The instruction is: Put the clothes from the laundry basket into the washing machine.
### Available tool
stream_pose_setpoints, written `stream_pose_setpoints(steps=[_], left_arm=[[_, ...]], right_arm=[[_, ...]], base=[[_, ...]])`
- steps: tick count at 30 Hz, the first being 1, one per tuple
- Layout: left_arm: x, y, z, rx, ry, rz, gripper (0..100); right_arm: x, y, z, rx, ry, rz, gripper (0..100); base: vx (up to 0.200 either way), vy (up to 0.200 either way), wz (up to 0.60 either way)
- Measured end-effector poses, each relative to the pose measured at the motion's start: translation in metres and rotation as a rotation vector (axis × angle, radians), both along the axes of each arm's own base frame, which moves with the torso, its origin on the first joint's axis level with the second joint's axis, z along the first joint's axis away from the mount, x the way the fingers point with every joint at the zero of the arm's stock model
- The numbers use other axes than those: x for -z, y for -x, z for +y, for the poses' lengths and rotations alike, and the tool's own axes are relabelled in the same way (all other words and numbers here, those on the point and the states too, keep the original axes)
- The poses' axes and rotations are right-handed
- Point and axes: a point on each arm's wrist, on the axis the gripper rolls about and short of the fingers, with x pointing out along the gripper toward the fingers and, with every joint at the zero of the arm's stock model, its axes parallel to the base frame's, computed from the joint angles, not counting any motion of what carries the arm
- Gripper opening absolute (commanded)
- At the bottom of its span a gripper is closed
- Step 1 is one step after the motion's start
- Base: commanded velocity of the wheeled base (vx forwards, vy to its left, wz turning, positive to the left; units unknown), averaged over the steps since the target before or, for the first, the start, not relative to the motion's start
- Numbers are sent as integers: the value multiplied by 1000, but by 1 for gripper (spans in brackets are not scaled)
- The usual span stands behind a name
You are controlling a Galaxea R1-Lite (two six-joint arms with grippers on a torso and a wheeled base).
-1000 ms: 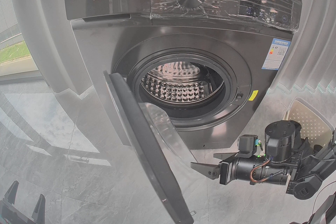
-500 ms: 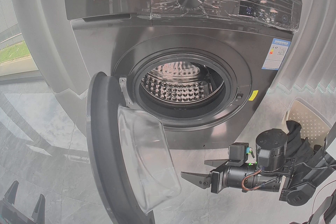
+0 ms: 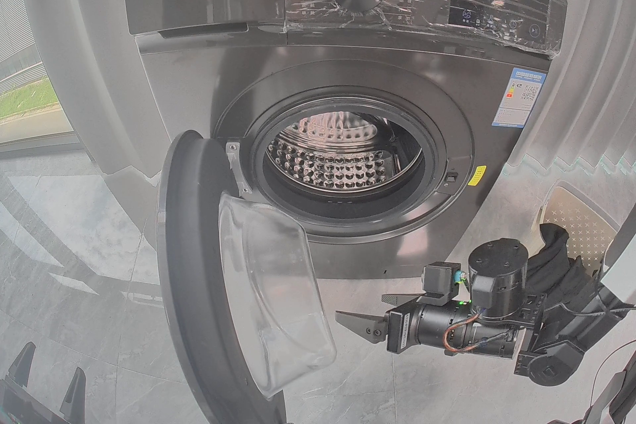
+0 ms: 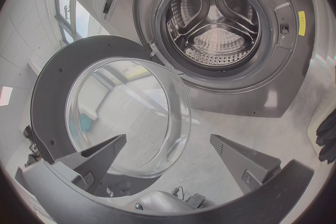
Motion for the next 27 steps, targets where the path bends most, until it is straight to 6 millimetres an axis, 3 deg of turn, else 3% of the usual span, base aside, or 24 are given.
stream_pose_setpoints(steps=[13,21,27], left_arm=[[0,0,0,-1,-2,0,100],[0,0,0,-1,-2,0,100],[0,0,0,-1,-2,0,100]], right_arm=[[13,-4,14,-23,20,22,100],[18,7,39,-96,-36,-12,100],[21,-4,37,-77,-41,-7,100]], base=[[0,0,0],[0,0,0],[0,0,0]])
